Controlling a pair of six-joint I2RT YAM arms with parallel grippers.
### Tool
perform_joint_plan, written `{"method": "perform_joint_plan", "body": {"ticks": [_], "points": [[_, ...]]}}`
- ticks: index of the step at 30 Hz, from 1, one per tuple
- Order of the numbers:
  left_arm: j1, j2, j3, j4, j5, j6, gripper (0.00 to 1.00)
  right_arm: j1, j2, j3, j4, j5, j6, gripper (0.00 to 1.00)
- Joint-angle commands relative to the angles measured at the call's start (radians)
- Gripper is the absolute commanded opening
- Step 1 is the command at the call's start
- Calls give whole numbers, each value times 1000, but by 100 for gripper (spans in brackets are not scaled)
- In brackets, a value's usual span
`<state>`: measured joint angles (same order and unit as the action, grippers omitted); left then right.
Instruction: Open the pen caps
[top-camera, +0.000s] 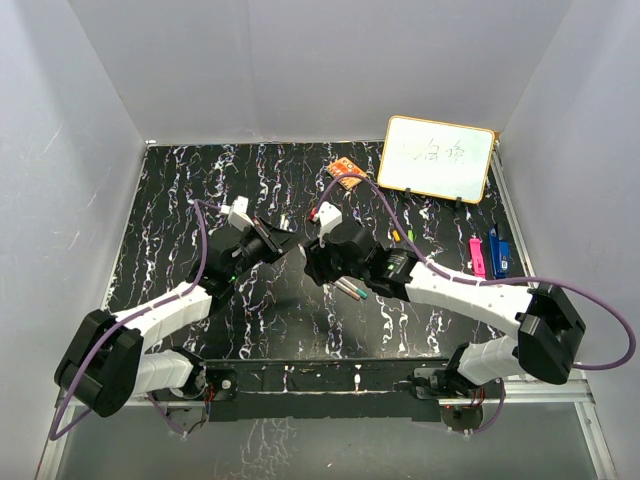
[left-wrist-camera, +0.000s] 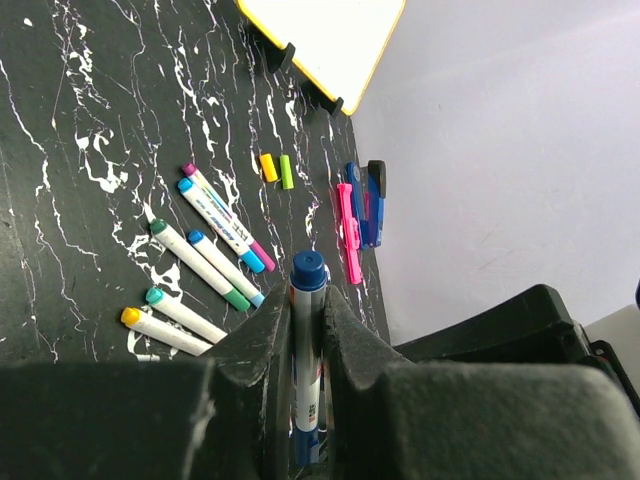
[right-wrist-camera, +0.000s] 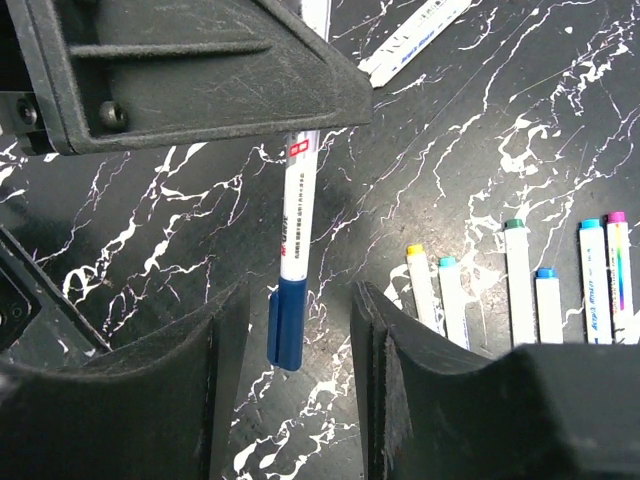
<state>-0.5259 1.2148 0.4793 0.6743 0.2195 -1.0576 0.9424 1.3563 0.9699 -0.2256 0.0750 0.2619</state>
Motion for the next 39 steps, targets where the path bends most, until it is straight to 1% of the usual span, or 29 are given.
{"method": "perform_joint_plan", "body": {"ticks": [1,4,9,11,13,14,17,20,23,29,32,34,37,39], "points": [[-3,-6,41,8,-6,-4,0,1,8,8,45,-27,-3,41],[-3,-6,38,12,-9,-1,0,1,28,4,66,-30,-6,40],[-3,-5,36,20,-5,-7,0,2,59,21,69,-39,-6,34],[-3,-5,40,15,-5,-7,0,1,65,26,70,-38,-3,25],[-3,-7,40,13,-9,2,0,1,68,26,72,-31,-4,7],[-3,-8,39,10,-16,3,0,1,69,26,72,-28,-4,0],[-3,-19,28,-9,-65,10,0,1,72,23,66,-19,-3,0],[5,-16,55,-95,-140,41,0,1,72,10,53,-22,-3,0],[61,12,82,-111,-155,52,0,1,82,3,10,-3,1,0],[239,110,150,-78,-102,70,0,1,47,-59,-24,-8,11,0],[292,147,192,-69,-89,88,0,1,8,-87,-47,0,21,0],[309,186,228,-69,-65,107,0,1,-29,-101,-61,19,27,0],[319,232,304,-132,-18,142,0,-3,-84,-112,-74,96,26,0],[325,268,379,-253,22,193,0,-25,-102,-92,-106,153,19,0]]}}
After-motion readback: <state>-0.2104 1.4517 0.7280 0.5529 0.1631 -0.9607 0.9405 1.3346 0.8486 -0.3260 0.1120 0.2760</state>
